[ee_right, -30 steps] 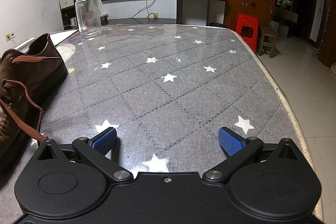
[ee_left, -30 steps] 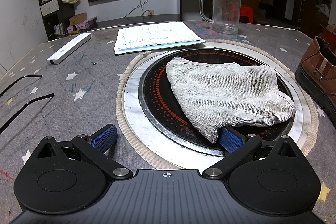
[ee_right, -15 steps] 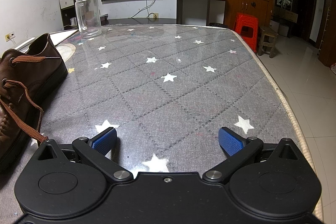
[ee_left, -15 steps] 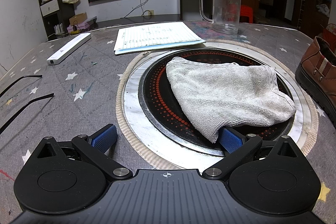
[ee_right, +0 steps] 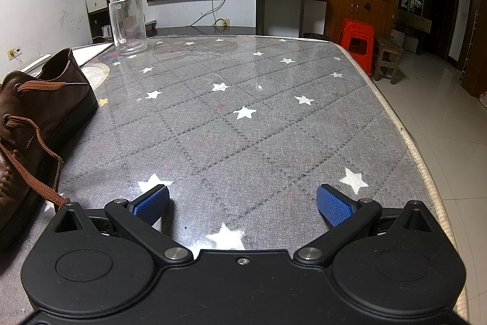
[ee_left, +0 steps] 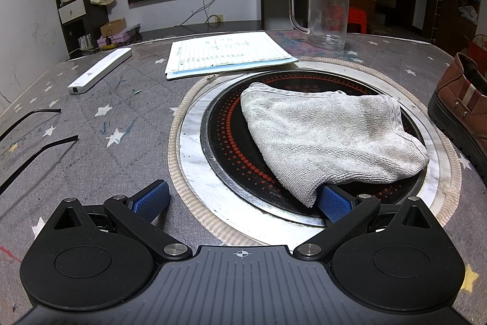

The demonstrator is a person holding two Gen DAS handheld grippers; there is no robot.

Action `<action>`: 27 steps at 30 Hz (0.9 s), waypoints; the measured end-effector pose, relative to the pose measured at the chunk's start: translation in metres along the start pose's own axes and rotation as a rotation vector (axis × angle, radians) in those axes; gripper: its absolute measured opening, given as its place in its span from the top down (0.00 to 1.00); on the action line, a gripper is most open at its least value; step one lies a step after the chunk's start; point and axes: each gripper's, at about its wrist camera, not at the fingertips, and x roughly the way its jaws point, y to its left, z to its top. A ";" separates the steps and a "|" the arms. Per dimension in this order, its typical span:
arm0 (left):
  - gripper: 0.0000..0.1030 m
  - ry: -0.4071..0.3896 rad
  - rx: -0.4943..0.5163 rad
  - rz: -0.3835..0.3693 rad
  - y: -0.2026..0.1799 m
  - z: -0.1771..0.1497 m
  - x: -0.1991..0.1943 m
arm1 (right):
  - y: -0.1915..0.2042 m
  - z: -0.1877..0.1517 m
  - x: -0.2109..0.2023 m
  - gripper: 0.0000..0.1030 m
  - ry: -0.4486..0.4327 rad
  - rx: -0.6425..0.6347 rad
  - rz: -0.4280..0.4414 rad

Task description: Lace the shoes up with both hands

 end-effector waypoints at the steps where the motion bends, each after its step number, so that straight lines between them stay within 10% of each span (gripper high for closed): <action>1: 0.00 0.000 0.000 0.000 0.000 0.000 0.000 | 0.000 0.000 0.000 0.00 0.000 0.000 0.000; 27: 0.00 0.000 0.000 0.000 0.003 0.001 0.001 | 0.000 0.000 0.000 0.00 0.000 0.000 0.000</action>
